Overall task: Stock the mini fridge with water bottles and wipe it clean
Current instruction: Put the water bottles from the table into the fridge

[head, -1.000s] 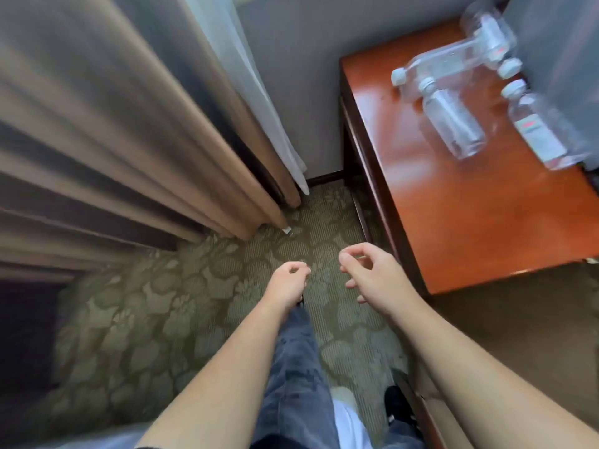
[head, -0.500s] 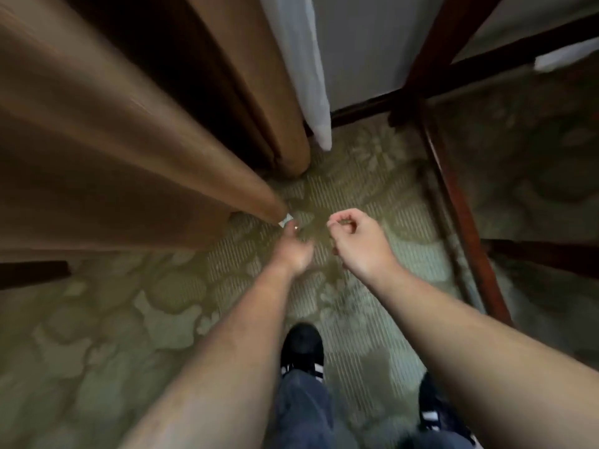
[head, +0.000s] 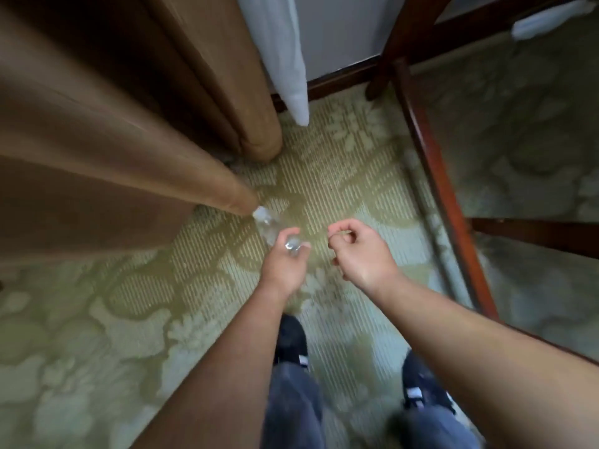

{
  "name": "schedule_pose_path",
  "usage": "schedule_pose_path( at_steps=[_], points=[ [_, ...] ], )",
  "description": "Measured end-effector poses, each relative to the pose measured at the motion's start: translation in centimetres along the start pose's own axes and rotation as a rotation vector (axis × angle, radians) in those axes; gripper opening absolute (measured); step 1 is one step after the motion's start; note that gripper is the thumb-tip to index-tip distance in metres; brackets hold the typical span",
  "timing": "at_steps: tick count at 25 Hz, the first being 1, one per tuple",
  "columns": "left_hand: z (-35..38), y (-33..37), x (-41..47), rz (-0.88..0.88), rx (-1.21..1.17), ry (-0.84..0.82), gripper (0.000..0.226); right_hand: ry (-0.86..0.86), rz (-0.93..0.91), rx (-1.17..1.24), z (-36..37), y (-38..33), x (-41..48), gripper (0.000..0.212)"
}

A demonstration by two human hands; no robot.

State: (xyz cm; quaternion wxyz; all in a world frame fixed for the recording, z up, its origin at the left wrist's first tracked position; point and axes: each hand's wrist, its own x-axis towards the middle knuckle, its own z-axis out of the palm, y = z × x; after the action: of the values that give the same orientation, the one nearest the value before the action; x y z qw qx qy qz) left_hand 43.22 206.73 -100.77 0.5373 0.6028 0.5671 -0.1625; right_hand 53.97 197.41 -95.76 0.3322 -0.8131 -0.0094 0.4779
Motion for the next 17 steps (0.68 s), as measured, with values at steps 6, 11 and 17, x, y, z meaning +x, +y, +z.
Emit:
schedule_pose_path(
  at_steps=[6,11,17],
  points=[
    [-7.0,12.8,-28.6,0.244,-0.186,-0.204,0.014,0.018,-0.068,-0.188,-11.6,-14.1,-24.1,0.007],
    [-12.8,24.4,-46.4,0.551,-0.217,-0.201,0.015,0.157,-0.226,-0.310,-22.5,-24.9,-41.5,0.042],
    [-12.8,30.6,-61.8,0.735,-0.203,-0.251,0.015,0.142,-0.399,-0.237,-33.5,-27.9,-56.0,0.053]
  ],
)
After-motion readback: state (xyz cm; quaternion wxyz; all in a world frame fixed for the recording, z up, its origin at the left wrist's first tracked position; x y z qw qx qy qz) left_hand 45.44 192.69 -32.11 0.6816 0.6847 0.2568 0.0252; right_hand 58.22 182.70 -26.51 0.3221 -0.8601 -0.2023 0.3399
